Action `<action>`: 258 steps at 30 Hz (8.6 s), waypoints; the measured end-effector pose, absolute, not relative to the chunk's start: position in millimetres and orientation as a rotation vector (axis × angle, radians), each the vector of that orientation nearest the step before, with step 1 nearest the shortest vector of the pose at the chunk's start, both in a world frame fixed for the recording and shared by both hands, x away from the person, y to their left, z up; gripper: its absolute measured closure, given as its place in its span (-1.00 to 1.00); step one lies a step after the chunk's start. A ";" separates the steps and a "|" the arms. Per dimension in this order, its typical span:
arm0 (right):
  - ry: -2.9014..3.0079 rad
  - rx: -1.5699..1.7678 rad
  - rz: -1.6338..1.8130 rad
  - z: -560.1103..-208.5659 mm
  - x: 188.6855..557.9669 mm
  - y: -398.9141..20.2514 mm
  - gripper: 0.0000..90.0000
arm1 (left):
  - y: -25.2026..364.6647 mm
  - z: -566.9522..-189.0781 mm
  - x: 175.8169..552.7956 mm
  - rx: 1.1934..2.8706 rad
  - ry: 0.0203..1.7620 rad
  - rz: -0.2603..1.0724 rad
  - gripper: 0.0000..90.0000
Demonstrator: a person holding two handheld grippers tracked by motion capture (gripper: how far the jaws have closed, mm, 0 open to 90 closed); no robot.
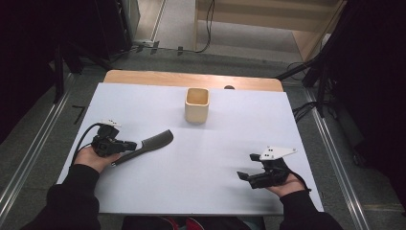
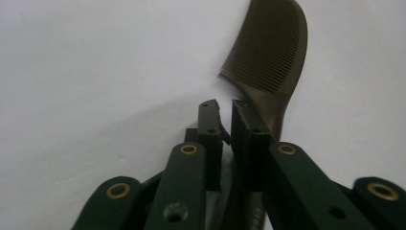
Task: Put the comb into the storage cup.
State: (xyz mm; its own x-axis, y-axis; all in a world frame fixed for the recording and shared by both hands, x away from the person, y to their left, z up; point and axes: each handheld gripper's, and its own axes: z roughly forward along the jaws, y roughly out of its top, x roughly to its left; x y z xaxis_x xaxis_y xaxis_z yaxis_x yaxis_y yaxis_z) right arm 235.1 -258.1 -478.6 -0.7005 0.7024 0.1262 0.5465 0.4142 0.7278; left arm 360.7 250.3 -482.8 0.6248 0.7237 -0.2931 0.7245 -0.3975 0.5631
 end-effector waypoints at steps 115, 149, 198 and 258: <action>2.479 1.103 1.159 -480.2 235.3 -257.6 -0.67 | 270.4 -470.0 342.9 2.173 0.847 0.055 -0.43; 2.485 1.106 1.156 -480.7 235.4 -256.7 -0.67 | 276.5 -492.2 322.4 2.310 0.784 0.177 -0.25; 2.491 1.103 1.159 -481.1 235.6 -256.1 -0.67 | 271.4 -490.6 318.2 2.262 0.850 0.122 0.62; 2.471 1.115 1.161 -480.2 235.3 -257.5 -0.67 | 181.1 -448.7 327.8 2.078 0.763 -0.187 0.62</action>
State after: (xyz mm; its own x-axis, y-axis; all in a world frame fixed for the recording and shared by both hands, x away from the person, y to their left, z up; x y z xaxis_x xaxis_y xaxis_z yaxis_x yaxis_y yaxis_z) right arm 235.3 -257.5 -480.2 -0.6986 0.7027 0.1349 0.5523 0.4097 0.7260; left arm 327.8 181.1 -448.7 0.7990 0.4492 -0.3997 0.5830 -0.4159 0.6980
